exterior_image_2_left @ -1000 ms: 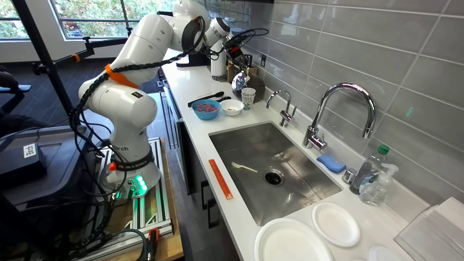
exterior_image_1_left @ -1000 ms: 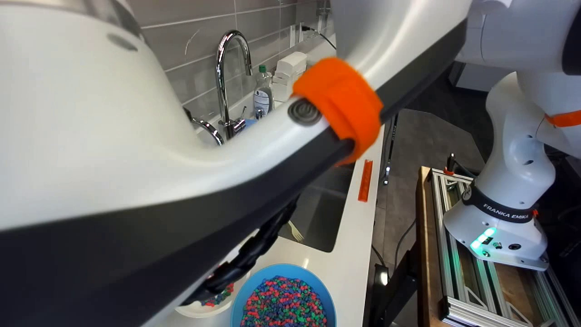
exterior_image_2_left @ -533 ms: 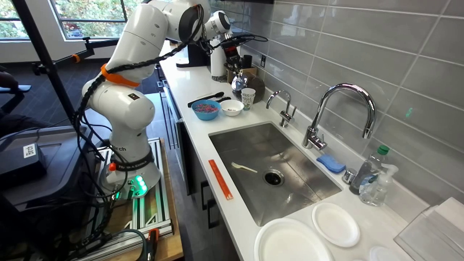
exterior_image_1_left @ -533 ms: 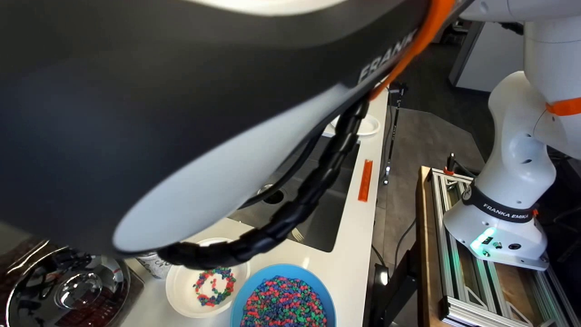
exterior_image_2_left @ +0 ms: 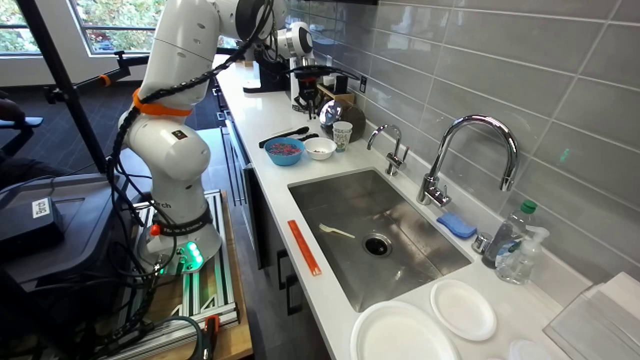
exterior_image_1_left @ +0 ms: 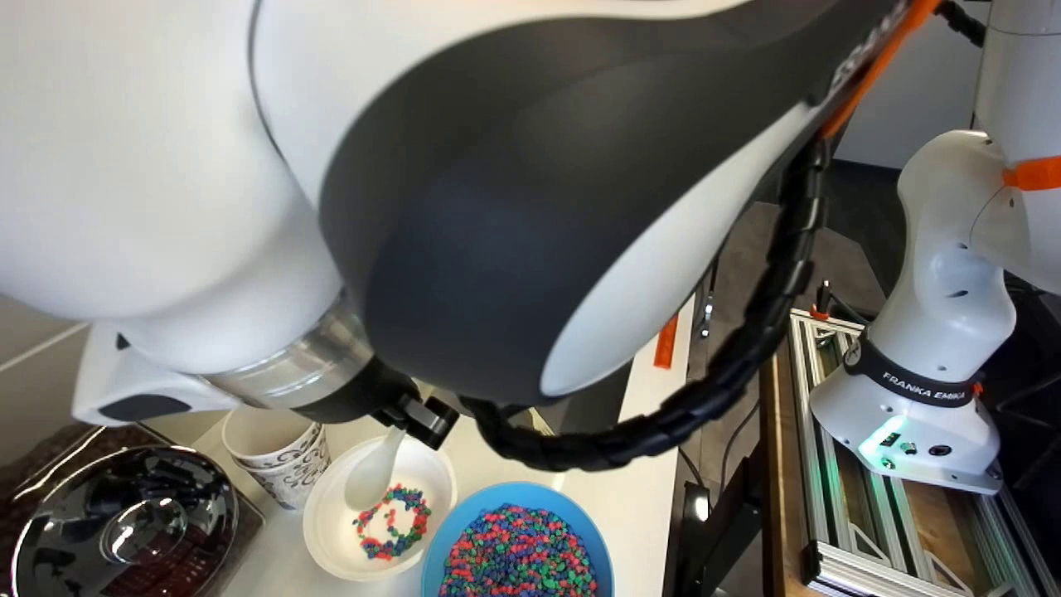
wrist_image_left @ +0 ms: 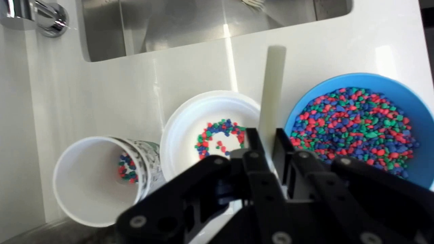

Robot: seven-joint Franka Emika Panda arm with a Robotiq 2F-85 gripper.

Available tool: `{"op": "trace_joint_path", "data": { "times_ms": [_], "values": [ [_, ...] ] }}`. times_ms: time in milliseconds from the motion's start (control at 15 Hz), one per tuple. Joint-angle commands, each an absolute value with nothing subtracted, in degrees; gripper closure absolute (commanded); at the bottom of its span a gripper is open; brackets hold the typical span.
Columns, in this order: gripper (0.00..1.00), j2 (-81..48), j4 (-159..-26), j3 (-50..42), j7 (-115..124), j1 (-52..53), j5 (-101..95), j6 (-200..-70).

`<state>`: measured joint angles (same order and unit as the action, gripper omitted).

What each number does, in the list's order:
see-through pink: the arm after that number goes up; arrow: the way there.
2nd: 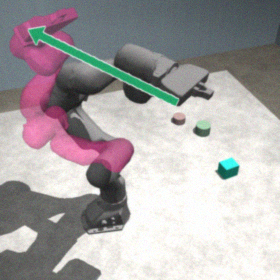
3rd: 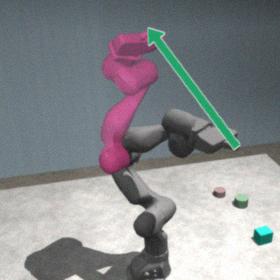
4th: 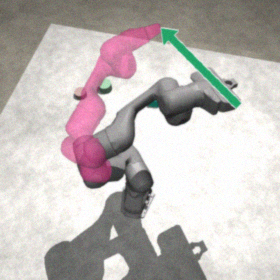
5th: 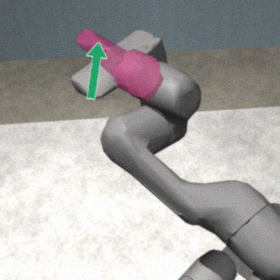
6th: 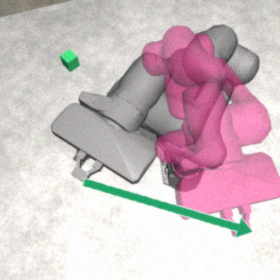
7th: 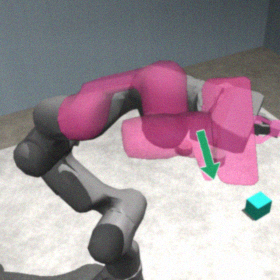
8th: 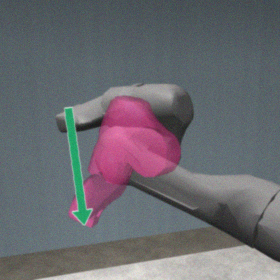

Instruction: Scoop up the contents in the bowl and put them inside the white bowl

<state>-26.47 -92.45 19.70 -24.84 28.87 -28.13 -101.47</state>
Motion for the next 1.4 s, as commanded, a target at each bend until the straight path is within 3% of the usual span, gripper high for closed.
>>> {"op": "trace_joint_path", "data": {
  "times_ms": [0, 533, 1333],
  "values": [
    [0.97, -20.26, -104.75, 21.43, -24.32, 25.48, -22.81, -109.23],
    [0.97, -16.0, -120.21, 22.39, -26.37, 21.92, -16.84, -123.77],
    [0.97, -16.16, -124.38, 22.95, -27.79, 21.46, -15.38, -124.29]
  ]
}}
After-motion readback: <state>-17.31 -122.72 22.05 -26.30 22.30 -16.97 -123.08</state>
